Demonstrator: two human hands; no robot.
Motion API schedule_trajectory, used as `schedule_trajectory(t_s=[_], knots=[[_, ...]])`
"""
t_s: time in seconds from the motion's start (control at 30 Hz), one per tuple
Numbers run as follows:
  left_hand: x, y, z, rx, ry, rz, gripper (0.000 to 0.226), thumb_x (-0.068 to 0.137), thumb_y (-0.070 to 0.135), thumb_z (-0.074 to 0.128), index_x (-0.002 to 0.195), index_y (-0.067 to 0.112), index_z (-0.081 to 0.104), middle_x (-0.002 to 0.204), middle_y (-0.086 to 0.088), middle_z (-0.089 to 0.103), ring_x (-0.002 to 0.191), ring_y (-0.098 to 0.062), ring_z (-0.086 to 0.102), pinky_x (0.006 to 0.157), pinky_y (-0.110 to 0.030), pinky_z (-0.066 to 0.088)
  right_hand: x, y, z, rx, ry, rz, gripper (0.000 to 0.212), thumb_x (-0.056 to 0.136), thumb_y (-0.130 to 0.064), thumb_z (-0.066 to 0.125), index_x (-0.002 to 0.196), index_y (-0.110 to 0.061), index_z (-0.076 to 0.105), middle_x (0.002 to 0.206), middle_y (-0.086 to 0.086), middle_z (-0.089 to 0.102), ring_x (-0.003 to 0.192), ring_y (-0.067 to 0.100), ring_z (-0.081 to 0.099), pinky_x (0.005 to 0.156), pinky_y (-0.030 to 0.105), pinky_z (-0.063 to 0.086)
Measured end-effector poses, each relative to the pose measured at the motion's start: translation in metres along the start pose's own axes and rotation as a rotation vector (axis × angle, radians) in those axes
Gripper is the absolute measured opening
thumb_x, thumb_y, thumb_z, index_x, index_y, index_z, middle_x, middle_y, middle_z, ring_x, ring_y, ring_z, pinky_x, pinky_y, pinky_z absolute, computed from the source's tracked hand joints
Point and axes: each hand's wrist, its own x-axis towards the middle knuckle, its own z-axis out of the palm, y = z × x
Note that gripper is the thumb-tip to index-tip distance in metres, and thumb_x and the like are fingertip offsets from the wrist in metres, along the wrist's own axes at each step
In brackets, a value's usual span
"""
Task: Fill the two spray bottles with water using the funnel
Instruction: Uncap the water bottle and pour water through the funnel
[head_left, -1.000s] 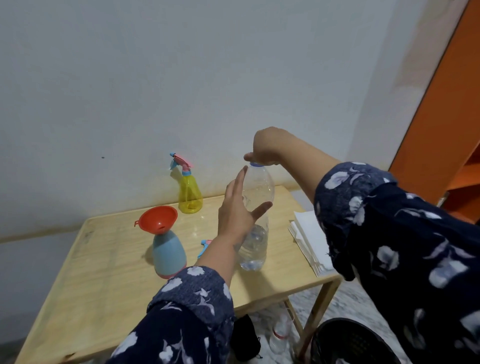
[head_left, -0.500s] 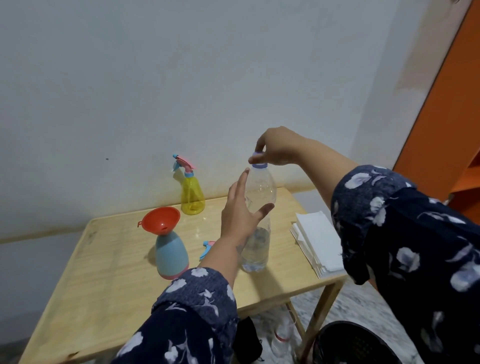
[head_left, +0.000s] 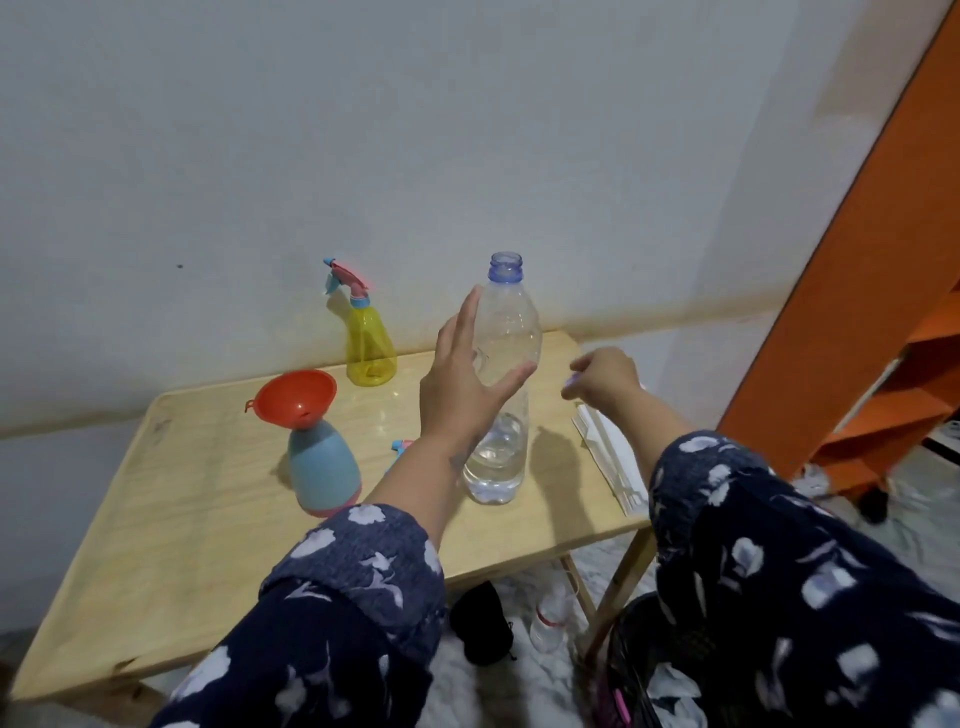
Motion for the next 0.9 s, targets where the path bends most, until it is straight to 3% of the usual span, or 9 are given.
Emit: schedule_trajectory(t_s=[0.23,0.43,0.5,0.63,0.77,0.9], knots=[[0.002,-0.005,0.005,0.012,0.049,0.009,0.094,0.076,0.053,0.074,0.147,0.052,0.013,0.149,0.019,0.034,0.115,-0.006,0.057,0.088,-0.033,0.053,-0.002,0.081,0.082,0.177,-0.064,0.058,0.043,0.083,-0.009,0.07,0.124,-0.003,0.061,0.129,0.013,0.06,0.122,0.026,0.054,0.102,0.031,0.042],[0.003,-0.005,0.007,0.021,0.059,0.018,0.095,0.076,0.055,0.074,0.148,0.051,0.013,0.15,0.018,0.034,0.115,-0.006,0.058,0.087,-0.035,0.054,-0.005,0.107,0.106,0.147,-0.028,0.044,0.039,0.087,-0.018,0.063,0.125,-0.009,0.062,0.129,0.009,0.061,0.121,0.026,0.054,0.102,0.032,0.038],[0.002,-0.004,0.008,0.027,0.059,0.019,0.095,0.076,0.055,0.074,0.148,0.051,0.012,0.15,0.017,0.034,0.115,-0.006,0.058,0.087,-0.036,0.054,-0.004,0.107,0.107,0.164,-0.066,0.065,0.049,0.085,-0.019,0.066,0.131,-0.009,0.056,0.134,0.01,0.057,0.125,0.028,0.051,0.107,0.035,0.037],[0.002,-0.003,0.007,0.043,0.062,0.009,0.095,0.076,0.057,0.072,0.148,0.051,0.011,0.15,0.019,0.033,0.116,-0.006,0.058,0.086,-0.035,0.053,0.001,0.094,0.099,0.105,-0.198,0.106,0.082,0.081,-0.02,0.072,0.149,-0.014,0.026,0.148,0.011,0.04,0.137,0.033,0.034,0.113,0.046,0.031],[0.001,-0.003,0.006,0.05,0.049,0.01,0.095,0.077,0.059,0.071,0.148,0.053,0.009,0.151,0.019,0.031,0.12,-0.009,0.056,0.087,-0.038,0.054,-0.007,0.064,0.079,0.004,-0.22,0.009,0.083,0.083,-0.013,0.066,0.151,-0.018,0.019,0.145,0.012,0.04,0.136,0.033,0.035,0.111,0.044,0.033],[0.001,-0.003,0.001,-0.01,-0.029,-0.012,0.095,0.077,0.056,0.072,0.146,0.055,0.007,0.153,0.019,0.026,0.125,-0.013,0.052,0.093,-0.04,0.051,-0.021,0.028,0.052,0.065,-0.305,-0.149,0.088,0.08,-0.005,0.062,0.151,-0.026,0.015,0.148,0.008,0.034,0.135,0.03,0.033,0.109,0.044,0.036]])
